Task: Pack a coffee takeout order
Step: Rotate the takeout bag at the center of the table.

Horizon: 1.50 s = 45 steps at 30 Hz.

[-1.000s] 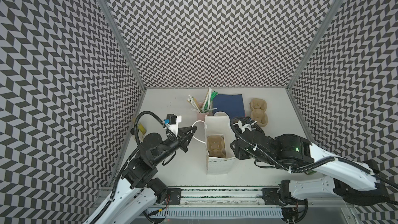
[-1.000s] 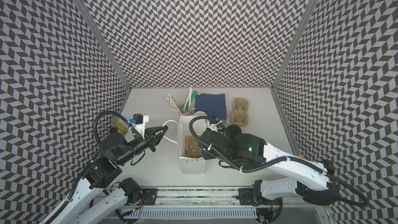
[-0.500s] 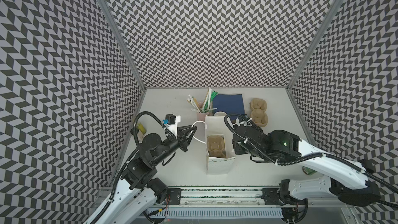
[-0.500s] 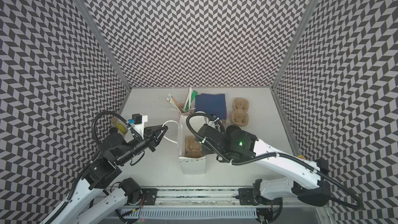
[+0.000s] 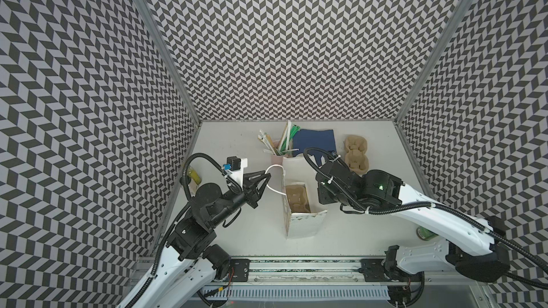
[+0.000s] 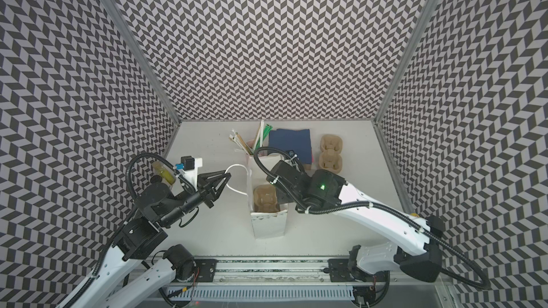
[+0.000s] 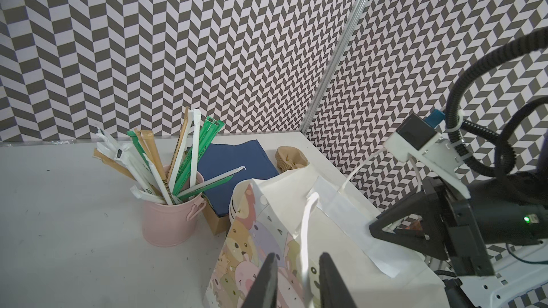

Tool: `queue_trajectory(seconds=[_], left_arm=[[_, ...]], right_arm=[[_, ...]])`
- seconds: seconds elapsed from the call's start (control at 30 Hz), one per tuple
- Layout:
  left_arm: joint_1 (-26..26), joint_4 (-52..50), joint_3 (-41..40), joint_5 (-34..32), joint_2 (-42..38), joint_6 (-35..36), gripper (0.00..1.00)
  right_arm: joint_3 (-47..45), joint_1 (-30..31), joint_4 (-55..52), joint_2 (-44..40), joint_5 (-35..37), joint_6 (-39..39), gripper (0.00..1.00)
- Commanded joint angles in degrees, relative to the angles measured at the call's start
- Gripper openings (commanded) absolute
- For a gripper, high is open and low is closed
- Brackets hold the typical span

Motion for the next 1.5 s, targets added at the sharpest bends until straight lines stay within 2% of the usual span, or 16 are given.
queue_trajectory(seconds=[0.0, 0.17, 0.27, 0.53, 0.63, 0.7, 0.97, 1.2, 1.3, 1.37, 1.47], left_arm=[[0.59, 0.63, 0.01, 0.22, -0.57, 0.70, 0.29], [1.15, 0.72, 0.01, 0.58, -0.57, 0.74, 0.32], [1.29, 0.89, -0.08, 0.77, -0.64, 0.70, 0.32], [2.70, 1.08, -0.17, 1.97, -0.48, 0.73, 0.32], [3.01, 1.16, -0.08, 2.43, -0.48, 0.71, 0.33], [3.18, 1.21, -0.17, 2.62, -0.49, 0.71, 0.32], [3.19, 1.16, -0.29, 2.28, -1.62, 0.77, 0.34], [3.19, 1.52, 0.22, 1.12, -2.29, 1.27, 0.42], [3.18, 0.91, 1.68, 0.07, -2.40, 1.47, 0.47], [3.19, 0.53, 3.08, -1.12, -2.73, 2.00, 0.50], [3.19, 0.33, 4.40, -3.01, -2.56, 2.62, 0.55]], right_arm=[[2.25, -1.94, 1.70, 0.76, -0.03, -3.67, 0.00], [4.11, -4.45, 2.52, 2.81, -1.74, -9.16, 0.00], [5.57, -5.28, 1.52, 5.06, 0.58, -10.94, 0.02], [5.67, -6.86, 1.79, 7.08, 1.90, -11.08, 0.05], [6.86, -6.98, 2.48, 6.27, 1.86, -11.05, 0.11], [7.24, -7.04, 2.52, 5.68, 1.60, -11.46, 0.22], [12.32, -7.02, -2.71, 6.86, -0.86, -13.12, 0.50], [16.26, -7.00, -2.66, 1.95, -4.11, -15.77, 0.67], [16.03, -6.99, -3.73, -0.64, -1.71, -15.45, 0.71], [15.81, -7.08, -5.42, -1.67, 2.98, -13.41, 0.74], [14.69, -7.44, -6.31, -2.48, 5.39, -11.33, 0.82]])
